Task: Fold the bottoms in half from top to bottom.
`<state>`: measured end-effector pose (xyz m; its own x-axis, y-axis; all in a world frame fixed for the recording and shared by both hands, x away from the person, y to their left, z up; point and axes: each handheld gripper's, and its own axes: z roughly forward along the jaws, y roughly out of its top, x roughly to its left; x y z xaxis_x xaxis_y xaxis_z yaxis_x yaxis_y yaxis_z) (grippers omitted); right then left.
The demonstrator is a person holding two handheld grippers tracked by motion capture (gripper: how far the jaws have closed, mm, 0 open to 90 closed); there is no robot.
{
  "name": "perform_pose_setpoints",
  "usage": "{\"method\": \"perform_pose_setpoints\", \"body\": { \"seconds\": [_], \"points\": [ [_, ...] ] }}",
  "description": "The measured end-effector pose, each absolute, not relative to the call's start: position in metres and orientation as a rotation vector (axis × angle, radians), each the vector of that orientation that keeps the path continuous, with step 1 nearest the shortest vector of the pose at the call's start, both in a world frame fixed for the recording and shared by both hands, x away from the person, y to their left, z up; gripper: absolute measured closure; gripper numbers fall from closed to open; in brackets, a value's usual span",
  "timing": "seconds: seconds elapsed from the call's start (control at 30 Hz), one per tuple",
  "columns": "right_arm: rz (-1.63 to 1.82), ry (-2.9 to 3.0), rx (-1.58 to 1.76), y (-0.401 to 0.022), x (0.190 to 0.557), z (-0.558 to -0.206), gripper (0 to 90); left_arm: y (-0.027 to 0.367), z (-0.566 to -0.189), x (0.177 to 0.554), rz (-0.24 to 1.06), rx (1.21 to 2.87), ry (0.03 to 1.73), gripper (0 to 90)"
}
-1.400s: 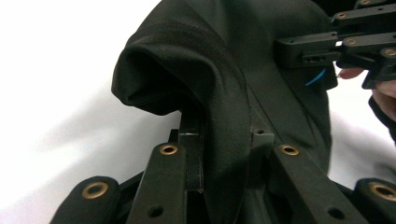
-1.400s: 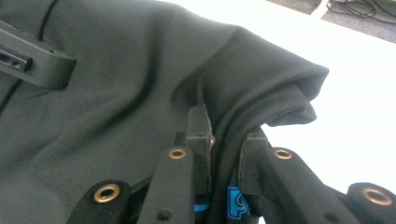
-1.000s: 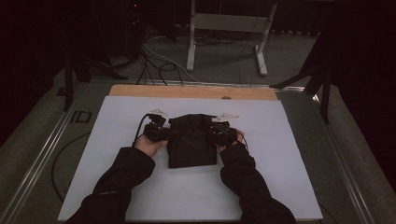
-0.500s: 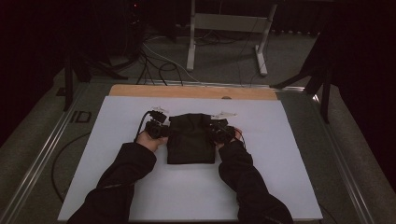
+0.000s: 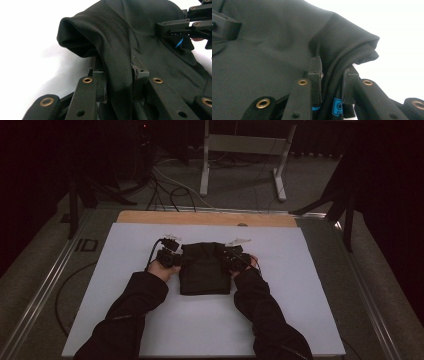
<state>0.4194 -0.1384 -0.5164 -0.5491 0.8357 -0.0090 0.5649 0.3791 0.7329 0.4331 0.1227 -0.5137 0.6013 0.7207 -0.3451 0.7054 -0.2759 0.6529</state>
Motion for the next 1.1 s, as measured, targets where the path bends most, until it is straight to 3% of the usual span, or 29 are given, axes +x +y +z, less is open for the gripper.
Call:
{"method": "perform_pose_setpoints", "body": {
  "seconds": [0.17,0.37,0.7,0.77,0.83,1.1],
  "points": [
    [0.941,2.274,1.226,-0.145,0.423,-0.518,70.8,0.125,-0.515,0.433,0.085,2.027,1.166,63.1],
    [0.921,2.262,1.254,-0.153,0.426,-0.520,59.6,0.129,-0.517,0.434,0.089,2.035,1.207,50.4],
    [0.902,2.252,1.272,-0.159,0.428,-0.521,41.4,0.133,-0.518,0.434,0.111,2.039,1.207,42.1],
    [0.927,2.250,1.271,-0.160,0.427,-0.520,36.4,0.134,-0.517,0.432,0.085,2.023,1.177,38.3],
    [0.961,2.249,1.280,-0.160,0.427,-0.518,32.2,0.134,-0.516,0.430,0.069,2.025,1.145,27.1],
    [1.067,2.274,1.268,-0.162,0.422,-0.512,15.2,0.133,-0.510,0.424,0.079,2.017,1.094,14.7]
  ]
}}
